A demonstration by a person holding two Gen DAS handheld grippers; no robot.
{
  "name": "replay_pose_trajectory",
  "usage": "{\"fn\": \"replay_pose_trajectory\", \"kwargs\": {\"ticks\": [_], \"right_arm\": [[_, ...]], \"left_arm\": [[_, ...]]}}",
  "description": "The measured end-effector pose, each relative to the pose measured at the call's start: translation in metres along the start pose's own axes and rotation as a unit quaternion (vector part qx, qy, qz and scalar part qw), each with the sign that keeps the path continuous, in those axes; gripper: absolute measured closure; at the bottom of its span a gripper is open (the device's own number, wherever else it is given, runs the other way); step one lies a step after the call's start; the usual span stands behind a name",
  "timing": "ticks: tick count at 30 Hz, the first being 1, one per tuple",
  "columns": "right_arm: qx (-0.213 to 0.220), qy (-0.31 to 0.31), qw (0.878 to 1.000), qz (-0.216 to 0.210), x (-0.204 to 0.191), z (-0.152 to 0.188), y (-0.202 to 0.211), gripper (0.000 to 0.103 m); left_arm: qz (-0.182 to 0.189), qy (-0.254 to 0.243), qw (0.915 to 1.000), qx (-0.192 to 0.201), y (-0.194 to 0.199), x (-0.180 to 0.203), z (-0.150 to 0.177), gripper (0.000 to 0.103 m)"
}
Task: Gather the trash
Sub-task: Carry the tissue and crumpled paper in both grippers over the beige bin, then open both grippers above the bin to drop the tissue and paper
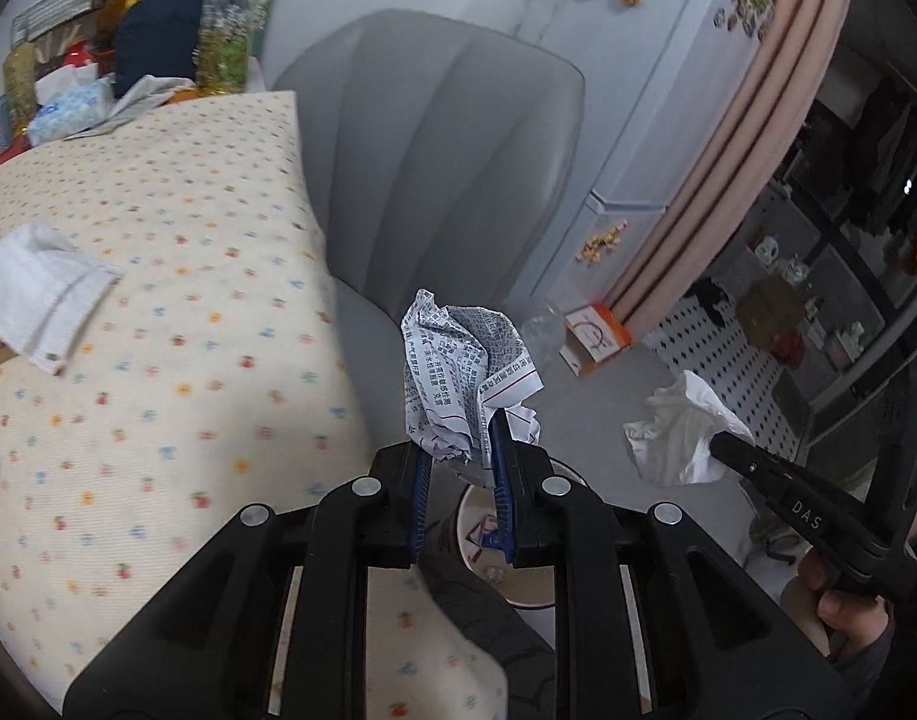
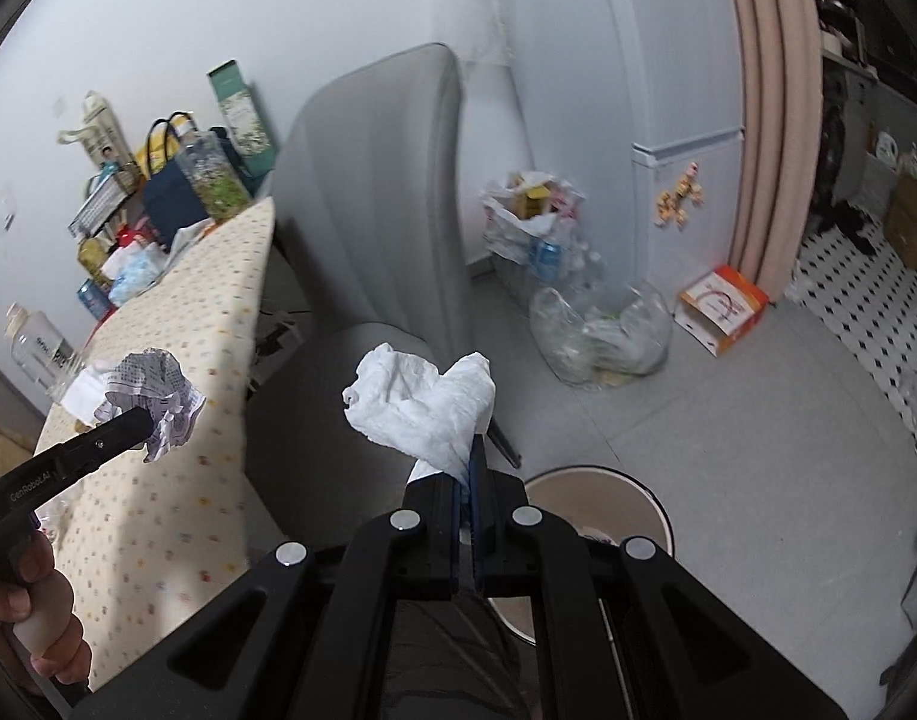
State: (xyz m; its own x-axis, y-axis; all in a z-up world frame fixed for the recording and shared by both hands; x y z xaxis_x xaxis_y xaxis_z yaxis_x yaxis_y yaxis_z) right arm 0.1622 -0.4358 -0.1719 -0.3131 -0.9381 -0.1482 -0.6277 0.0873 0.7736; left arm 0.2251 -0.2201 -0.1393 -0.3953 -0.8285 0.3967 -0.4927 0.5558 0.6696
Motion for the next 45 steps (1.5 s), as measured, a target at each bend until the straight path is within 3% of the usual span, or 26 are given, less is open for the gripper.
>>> {"fn": "replay_pose_trajectory", "kwargs": {"ticks": [15,35,36,37,38,39,45], "right_arm": [[-0.06,-0.044,0.997,0.014,0.051,0.038,-0.058,0.099],[-0.104,-0.08,0.991,0.004,0.082,0.056,-0.104,0.095],[-0.106,-0.08,0.991,0.002,0.082,0.057,-0.105,0.093],[-0.11,-0.083,0.99,-0.001,0.083,0.058,-0.107,0.081],[-0.109,-0.088,0.99,-0.002,0.084,0.058,-0.106,0.056],[-0.102,-0.091,0.991,0.0,0.086,0.058,-0.105,0.049],[-0.092,-0.111,0.99,0.007,0.105,0.054,-0.097,0.048]], "left_arm": [[-0.004,-0.02,0.9969,-0.076,-0.078,0.024,0.022,0.085],[-0.017,-0.045,0.9918,-0.118,-0.124,0.046,0.029,0.084],[-0.018,-0.045,0.9918,-0.118,-0.124,0.046,0.029,0.084],[-0.019,-0.046,0.9917,-0.119,-0.125,0.047,0.03,0.084],[-0.02,-0.046,0.9915,-0.12,-0.125,0.048,0.031,0.084],[-0.021,-0.048,0.9913,-0.121,-0.125,0.048,0.031,0.084],[-0.025,-0.052,0.9907,-0.124,-0.125,0.05,0.031,0.084]]}}
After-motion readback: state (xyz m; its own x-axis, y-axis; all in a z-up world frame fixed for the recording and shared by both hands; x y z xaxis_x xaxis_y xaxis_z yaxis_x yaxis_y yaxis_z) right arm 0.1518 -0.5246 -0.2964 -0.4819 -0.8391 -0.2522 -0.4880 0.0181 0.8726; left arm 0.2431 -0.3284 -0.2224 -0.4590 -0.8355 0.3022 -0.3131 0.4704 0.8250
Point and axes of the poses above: each gripper's, at about its wrist camera, not at the fingertips, and y roughly against the way its jaws point, x to its right, z to its underside, the point moved 8 cm from there along -y, roughly the way its jaws point, and after that the axes turned 10 degrees about z, right-handed, at the moved point
